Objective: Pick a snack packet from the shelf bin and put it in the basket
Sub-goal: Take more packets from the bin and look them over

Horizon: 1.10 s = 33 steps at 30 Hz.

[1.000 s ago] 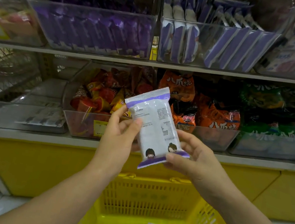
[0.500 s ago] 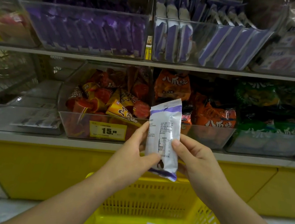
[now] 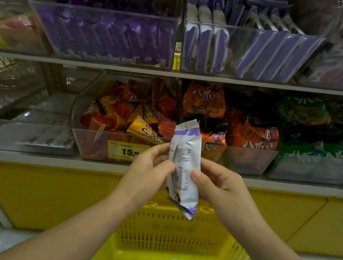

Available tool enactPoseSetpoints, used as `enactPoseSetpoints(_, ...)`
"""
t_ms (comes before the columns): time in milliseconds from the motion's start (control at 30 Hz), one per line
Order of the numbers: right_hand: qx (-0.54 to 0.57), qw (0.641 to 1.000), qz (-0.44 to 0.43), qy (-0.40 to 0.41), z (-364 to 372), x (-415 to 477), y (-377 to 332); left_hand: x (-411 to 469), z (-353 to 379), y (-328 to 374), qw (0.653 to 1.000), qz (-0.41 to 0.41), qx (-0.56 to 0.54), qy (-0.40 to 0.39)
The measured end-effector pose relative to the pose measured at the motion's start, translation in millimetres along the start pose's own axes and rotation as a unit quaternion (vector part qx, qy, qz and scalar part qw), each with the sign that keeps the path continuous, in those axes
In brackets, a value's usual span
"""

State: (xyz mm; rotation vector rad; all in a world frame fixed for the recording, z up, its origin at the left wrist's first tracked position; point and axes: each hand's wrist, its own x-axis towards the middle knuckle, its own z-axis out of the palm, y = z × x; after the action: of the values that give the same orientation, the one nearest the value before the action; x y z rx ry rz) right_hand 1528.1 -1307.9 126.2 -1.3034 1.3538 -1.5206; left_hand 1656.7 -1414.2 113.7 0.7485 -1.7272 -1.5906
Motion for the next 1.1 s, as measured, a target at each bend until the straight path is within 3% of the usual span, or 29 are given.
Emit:
enactPoseSetpoints(267, -0.040, 0.999, -0.004, -0.024, 0, -3, -1, 3, -4, 1, 0.999, -0.017, -0.028, 0.042)
enactPoseSetpoints(367, -0.029, 0.999, 0.005, -0.017, -2, -2, -1, 0, -4, 6, 0.999, -0.015, -0.036, 0.020)
enactPoseSetpoints(500, 0.125, 0.991, 0.040, 0.036, -8, 1, -3, -5, -1, 14, 0.995, 0.019, 0.002, -0.093)
enactPoseSetpoints(600, 0.187, 0.978, 0.039, 0.085, -11, 1, -9, -12, 1, 13, 0.991, 0.056, 0.032, -0.116)
enactPoseSetpoints(700, 0.112, 0.988, -0.008, 0.107, -10, -5, -13, -20, -1, 14, 0.993, 0.085, 0.016, -0.074)
enactPoseSetpoints(767, -0.037, 0.995, -0.053, 0.077, -5, -12, -20, -24, -3, 21, 0.995, 0.097, -0.003, -0.039)
enactPoseSetpoints(867, -0.266, 0.958, -0.107, 0.015, -1, -23, -33, -32, -7, 39, 0.993, 0.113, -0.041, -0.019)
enactPoseSetpoints(1000, -0.300, 0.938, -0.169, 0.042, -7, -29, -59, -50, -1, 70, 0.986, 0.144, -0.049, -0.062)
enactPoseSetpoints(1100, -0.297, 0.927, -0.214, 0.084, -12, -26, -85, -56, 10, 104, 0.974, 0.217, 0.029, -0.054)
